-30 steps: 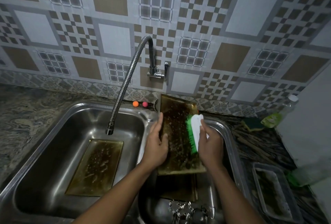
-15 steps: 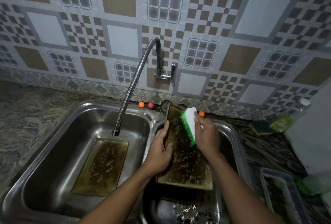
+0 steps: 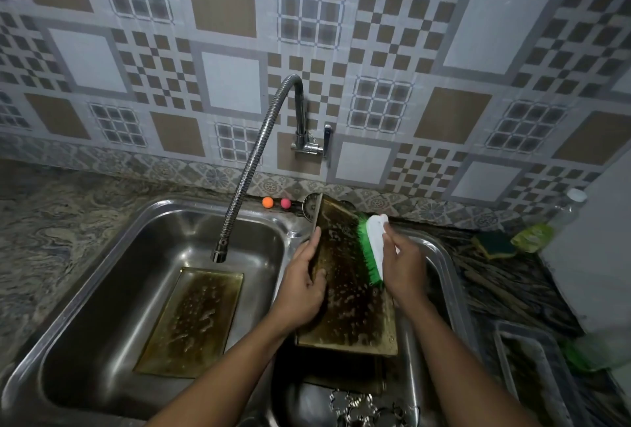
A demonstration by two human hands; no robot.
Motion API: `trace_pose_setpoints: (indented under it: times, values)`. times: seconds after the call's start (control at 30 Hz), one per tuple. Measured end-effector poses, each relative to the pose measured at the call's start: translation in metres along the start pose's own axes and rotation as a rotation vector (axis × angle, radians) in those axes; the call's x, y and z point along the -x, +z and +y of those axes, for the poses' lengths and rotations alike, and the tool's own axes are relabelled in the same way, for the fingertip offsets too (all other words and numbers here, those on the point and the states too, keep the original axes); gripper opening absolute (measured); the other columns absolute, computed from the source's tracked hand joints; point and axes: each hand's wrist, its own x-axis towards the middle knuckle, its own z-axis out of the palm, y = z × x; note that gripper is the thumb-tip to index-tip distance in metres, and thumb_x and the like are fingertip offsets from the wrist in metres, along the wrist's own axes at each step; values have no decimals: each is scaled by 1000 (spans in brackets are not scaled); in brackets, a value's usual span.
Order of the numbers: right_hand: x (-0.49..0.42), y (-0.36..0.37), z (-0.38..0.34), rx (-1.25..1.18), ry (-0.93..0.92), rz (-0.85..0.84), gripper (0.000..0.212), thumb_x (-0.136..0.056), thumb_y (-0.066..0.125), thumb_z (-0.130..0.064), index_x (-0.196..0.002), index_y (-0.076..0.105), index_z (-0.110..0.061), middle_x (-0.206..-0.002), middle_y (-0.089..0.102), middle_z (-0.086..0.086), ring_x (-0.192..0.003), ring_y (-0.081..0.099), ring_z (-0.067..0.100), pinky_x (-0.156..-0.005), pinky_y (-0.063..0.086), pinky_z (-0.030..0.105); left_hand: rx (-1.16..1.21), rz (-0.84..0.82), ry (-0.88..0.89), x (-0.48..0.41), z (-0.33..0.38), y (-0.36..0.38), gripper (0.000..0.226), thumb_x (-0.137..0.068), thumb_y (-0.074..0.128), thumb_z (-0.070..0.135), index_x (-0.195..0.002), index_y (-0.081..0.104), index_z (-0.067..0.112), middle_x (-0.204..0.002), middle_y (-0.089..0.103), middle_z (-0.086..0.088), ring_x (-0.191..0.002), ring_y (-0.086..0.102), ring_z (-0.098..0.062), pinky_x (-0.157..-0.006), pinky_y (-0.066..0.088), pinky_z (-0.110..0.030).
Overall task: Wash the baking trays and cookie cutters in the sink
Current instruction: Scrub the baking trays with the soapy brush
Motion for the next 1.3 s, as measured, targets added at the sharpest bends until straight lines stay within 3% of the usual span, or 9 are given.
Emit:
trace_pose_setpoints:
  times: [0.17, 0.37, 0.5, 0.6, 0.67, 0.83, 0.97, 1.17, 1.3]
  values:
    - [51, 13, -1, -93, 0, -66, 34, -98, 53, -30, -131, 60, -25, -108, 65, -11, -90, 56, -9, -75, 45, 14, -10, 101, -2, -3, -2, -5, 74, -93, 51, -4, -154, 24, 28, -133, 42, 21, -117, 51, 7, -89, 45, -8]
    - [95, -17, 16, -236, 6, -108, 31, -98, 55, -17, -124, 59, -32, -119, 55, -33, -114, 51, -17, -93, 41, 4, -197, 118, 72, -6, -17, -13, 84, -94, 50, 0, -153, 13, 46, -145, 39, -5, -130, 46, -22, -108, 44, -43]
    - [76, -31, 24, -265, 66, -25, 33, -100, 48, -12, -113, 66, -38, -115, 61, -17, -104, 57, -11, -83, 43, 5, -304, 64, 231, -3, -17, -19, 85, -92, 51, -1, -151, 16, 50, -142, 39, -3, -113, 51, -7, -92, 52, -22]
    - [52, -35, 28, -255, 148, -67, 34, -100, 49, -9, -102, 68, -37, -102, 59, 7, -68, 60, 6, -64, 48, 15, -333, 74, 340, -4, -16, -21, 77, -89, 57, -1, -150, 29, 38, -133, 42, -1, -98, 53, -5, -77, 56, -28]
    - [42, -41, 26, -284, 199, -138, 24, -98, 54, -11, -113, 68, -22, -106, 58, 15, -63, 61, 13, -58, 46, 9, -317, 67, 418, -6, -14, -21, 71, -88, 60, 0, -149, 35, 27, -126, 44, 0, -93, 54, -7, -73, 55, -30]
    - [33, -57, 13, -320, 170, -407, 31, -95, 60, -20, -127, 61, -22, -118, 60, -1, -90, 66, -4, -73, 49, 7, -274, 70, 546, -11, -1, -20, 57, -91, 54, 7, -145, 39, 20, -119, 45, -1, -104, 52, -8, -87, 48, -19]
    - [35, -63, 15, -326, 153, -500, 20, -94, 61, -18, -113, 67, -23, -115, 71, -7, -111, 64, 9, -97, 50, 32, -303, 38, 502, -11, -3, -15, 57, -94, 49, 16, -146, 32, 33, -127, 41, 0, -112, 51, -10, -91, 52, -28]
    - [46, -59, 17, -262, 131, -325, 10, -91, 66, -18, -99, 72, -22, -96, 74, -9, -93, 67, -1, -79, 53, 21, -562, 206, 332, -13, 2, 6, 65, -90, 64, 27, -148, 35, 32, -155, 23, -6, -140, 28, -27, -110, 36, -52]
    - [48, -46, 12, -257, 108, -224, 14, -87, 71, -25, -101, 74, -26, -101, 73, -9, -98, 67, 5, -88, 55, 39, -241, -177, 236, 2, 17, 27, 65, -93, 54, 49, -150, 21, 48, -156, 24, 9, -145, 18, -5, -118, 26, -40]
